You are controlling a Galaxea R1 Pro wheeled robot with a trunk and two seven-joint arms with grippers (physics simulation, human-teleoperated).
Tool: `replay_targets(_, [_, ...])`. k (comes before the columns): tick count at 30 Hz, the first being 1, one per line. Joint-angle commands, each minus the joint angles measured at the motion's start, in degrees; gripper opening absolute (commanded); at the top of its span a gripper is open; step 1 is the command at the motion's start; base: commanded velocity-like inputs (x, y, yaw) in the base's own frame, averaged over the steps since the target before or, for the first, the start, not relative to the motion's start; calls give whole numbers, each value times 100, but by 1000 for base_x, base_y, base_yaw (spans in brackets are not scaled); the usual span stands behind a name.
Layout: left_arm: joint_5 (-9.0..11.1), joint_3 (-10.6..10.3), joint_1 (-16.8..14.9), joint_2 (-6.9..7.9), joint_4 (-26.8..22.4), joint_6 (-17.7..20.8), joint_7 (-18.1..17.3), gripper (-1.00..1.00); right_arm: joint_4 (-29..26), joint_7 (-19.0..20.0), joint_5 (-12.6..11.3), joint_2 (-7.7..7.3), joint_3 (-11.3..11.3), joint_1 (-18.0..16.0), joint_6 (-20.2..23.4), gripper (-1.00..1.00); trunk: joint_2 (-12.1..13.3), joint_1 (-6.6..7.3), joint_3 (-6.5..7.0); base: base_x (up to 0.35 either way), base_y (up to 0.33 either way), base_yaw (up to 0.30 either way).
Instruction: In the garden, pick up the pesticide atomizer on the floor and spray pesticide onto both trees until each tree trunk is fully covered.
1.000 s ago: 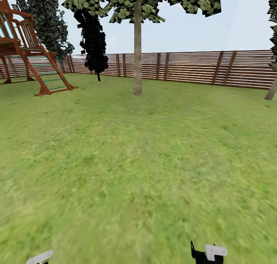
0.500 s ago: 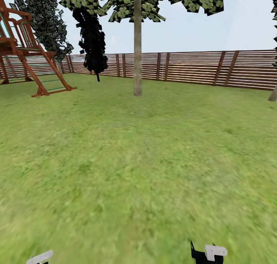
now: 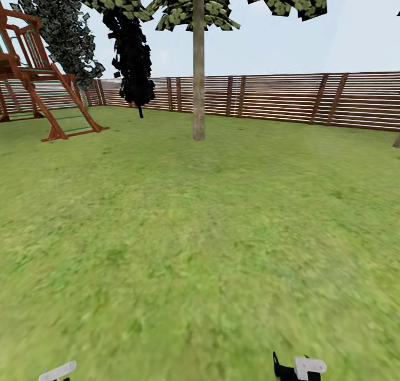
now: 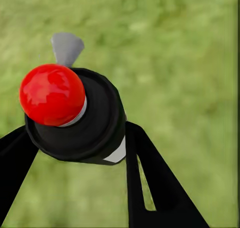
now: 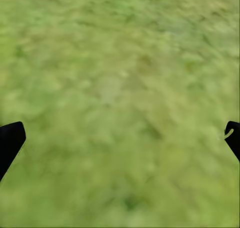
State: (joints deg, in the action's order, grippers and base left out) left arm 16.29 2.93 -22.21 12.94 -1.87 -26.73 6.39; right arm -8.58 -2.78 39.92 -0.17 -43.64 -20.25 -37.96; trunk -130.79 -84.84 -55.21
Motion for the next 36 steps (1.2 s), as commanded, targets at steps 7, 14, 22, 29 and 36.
replay_targets(7, [-12,26,-3,-2,2,-21,3,-100,13,-29,60,-1,-30,-5,-24,100,-2,-3,-5,340,0,0])
replay_targets(14, [-12,28,-3,-2,2,-24,3,-100,14,-29,60,-1,-30,-5,-25,100,-2,-3,-5,340,0,0])
replay_targets(22, [-11,30,-3,-2,2,-24,3,-100,14,-38,60,-1,-30,-5,-19,100,-2,-3,-5,340,0,0])
replay_targets(29, [-12,30,-3,-2,2,-16,3,-100,14,-38,60,-1,-30,-5,-19,100,-2,-3,-5,340,0,0])
replay_targets(36, [-12,28,-3,-2,2,-16,3,-100,14,-38,60,-1,-30,-5,-19,100,-2,-3,-5,340,0,0])
